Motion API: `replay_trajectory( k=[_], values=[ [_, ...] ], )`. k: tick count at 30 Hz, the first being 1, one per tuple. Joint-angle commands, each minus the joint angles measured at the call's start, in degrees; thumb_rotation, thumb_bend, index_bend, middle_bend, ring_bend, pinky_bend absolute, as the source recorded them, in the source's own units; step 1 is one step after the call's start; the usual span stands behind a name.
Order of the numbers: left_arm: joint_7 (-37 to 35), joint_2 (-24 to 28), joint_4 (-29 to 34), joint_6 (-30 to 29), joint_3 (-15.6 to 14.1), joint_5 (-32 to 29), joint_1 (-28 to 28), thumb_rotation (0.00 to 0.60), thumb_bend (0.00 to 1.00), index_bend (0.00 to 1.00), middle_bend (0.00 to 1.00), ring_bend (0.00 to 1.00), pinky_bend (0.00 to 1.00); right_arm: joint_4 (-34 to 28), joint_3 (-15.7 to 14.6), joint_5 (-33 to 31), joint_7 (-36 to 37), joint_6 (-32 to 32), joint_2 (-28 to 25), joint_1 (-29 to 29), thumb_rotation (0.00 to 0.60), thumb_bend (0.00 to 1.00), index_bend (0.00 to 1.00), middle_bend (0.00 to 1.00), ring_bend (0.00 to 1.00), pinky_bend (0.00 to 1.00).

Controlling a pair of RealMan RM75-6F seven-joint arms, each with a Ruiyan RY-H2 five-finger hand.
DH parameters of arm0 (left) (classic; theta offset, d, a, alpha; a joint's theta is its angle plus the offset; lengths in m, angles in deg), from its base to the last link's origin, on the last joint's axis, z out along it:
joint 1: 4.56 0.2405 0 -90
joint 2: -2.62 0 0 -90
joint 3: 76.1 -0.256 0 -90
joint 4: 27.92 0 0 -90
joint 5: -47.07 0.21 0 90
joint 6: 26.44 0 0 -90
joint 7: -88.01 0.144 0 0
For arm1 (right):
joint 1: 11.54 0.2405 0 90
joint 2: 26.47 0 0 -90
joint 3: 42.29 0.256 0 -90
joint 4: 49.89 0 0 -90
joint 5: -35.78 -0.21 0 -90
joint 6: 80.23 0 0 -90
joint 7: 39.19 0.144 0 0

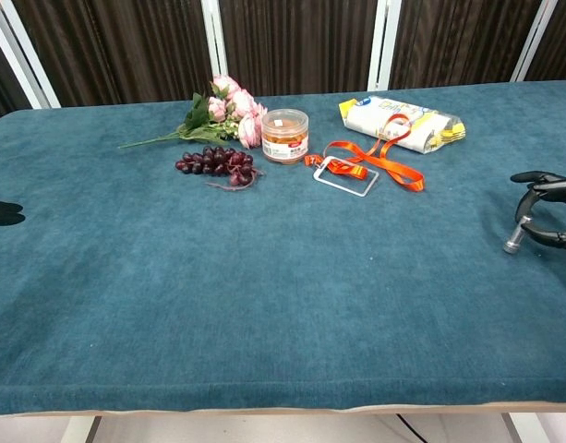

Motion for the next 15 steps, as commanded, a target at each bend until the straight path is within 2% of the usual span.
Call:
replay_trajectory(
  k=[1, 9, 15],
  values=[
    [0.05, -0.03, 0.03, 0.05, -0.01, 0.04, -0.03, 0.600, 0.37, 0.00, 0.00, 0.00, 0.00, -0.02, 0.12, 0.21, 0.10, -0.59, -0.22, -0.11, 0.600, 0.35, 0.50, 0.05, 0.00, 0.00],
    [0.25, -0.12, 0.15, -0.11, -0.02, 0.24, -0.01, 0.600, 0.36, 0.00, 0.00, 0.00, 0.00, -2.02, -0.24, 1.19, -1.10, -2.39, -1.92, -0.63, 0.600, 0.35, 0.42, 0.05, 0.00, 0.00],
    [0.44, 0.12, 0.59, -1.42, 0.06, 0.58, 0.46, 0.600, 0.36, 0.00, 0.00, 0.00, 0.00, -6.32, -0.56, 2.65, -3.57, -7.07, -5.57, -2.21, 0.600, 0.35, 0.28, 0.04, 0.00, 0.00]
  ],
)
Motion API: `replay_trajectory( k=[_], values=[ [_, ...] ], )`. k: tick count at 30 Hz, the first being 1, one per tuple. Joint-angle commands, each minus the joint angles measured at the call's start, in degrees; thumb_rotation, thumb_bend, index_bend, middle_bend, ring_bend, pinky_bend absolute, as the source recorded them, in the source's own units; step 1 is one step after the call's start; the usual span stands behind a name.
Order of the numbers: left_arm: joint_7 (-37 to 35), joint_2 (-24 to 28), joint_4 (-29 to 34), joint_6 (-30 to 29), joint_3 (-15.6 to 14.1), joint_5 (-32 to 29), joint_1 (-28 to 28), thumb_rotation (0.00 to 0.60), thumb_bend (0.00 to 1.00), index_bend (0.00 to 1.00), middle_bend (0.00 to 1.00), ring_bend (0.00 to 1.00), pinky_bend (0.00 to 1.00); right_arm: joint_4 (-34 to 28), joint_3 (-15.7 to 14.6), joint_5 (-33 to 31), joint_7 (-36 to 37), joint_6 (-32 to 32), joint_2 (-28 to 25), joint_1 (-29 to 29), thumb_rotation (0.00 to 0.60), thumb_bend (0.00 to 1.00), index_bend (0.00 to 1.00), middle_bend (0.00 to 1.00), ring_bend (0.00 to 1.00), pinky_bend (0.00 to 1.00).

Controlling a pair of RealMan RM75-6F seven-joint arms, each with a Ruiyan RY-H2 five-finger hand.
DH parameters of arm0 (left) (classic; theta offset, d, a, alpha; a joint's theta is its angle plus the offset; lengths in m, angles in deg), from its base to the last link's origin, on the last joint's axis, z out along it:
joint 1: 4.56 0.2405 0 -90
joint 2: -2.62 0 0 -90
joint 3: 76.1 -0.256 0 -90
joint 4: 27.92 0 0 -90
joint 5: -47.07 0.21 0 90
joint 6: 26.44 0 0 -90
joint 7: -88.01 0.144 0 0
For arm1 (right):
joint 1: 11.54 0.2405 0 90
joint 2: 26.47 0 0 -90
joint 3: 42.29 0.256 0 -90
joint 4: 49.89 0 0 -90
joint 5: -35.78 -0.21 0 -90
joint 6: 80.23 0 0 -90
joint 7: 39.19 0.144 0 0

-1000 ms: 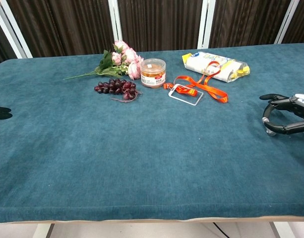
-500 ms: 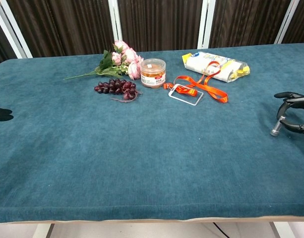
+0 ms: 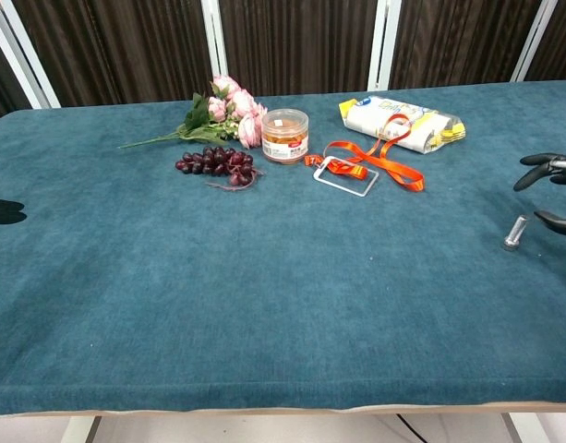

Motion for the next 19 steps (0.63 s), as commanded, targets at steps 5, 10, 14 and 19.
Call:
replay_trajectory(
  k=[5, 10, 14, 19],
  values=[
    [2.56, 2.16, 3.93, -1.13, 0.31, -3.63, 2.70, 0.600, 0.37, 0.00, 0.00, 0.00, 0.00, -11.15, -2.97, 4.14, -16.03, -11.87, -11.21, -6.21, 0.600, 0.35, 0.08, 0.00, 0.00, 0.00],
    [2.52, 2.02, 5.27, -2.44, 1.12, -6.32, 4.79, 0.600, 0.37, 0.00, 0.00, 0.00, 0.00, -23.77, -7.36, 2.97, -39.89, -18.90, -21.63, -15.43, 0.600, 0.35, 0.03, 0.00, 0.00, 0.00],
    [1.36, 1.54, 2.99, -3.78, 1.27, -5.29, 5.22, 0.600, 0.38, 0.00, 0.00, 0.00, 0.00, -27.30, -7.77, 1.34, -47.54, -23.27, -22.73, -20.16, 0.600, 0.35, 0.00, 0.00, 0.00, 0.00],
    [-0.62, 2.13, 2.82, -3.60, 1.00, -4.51, 5.05, 0.600, 0.38, 0.00, 0.00, 0.00, 0.00, -28.00, -7.29, 1.83, -45.62, -24.09, -23.73, -21.15, 0.600, 0.35, 0.00, 0.00, 0.00, 0.00]
  ],
)
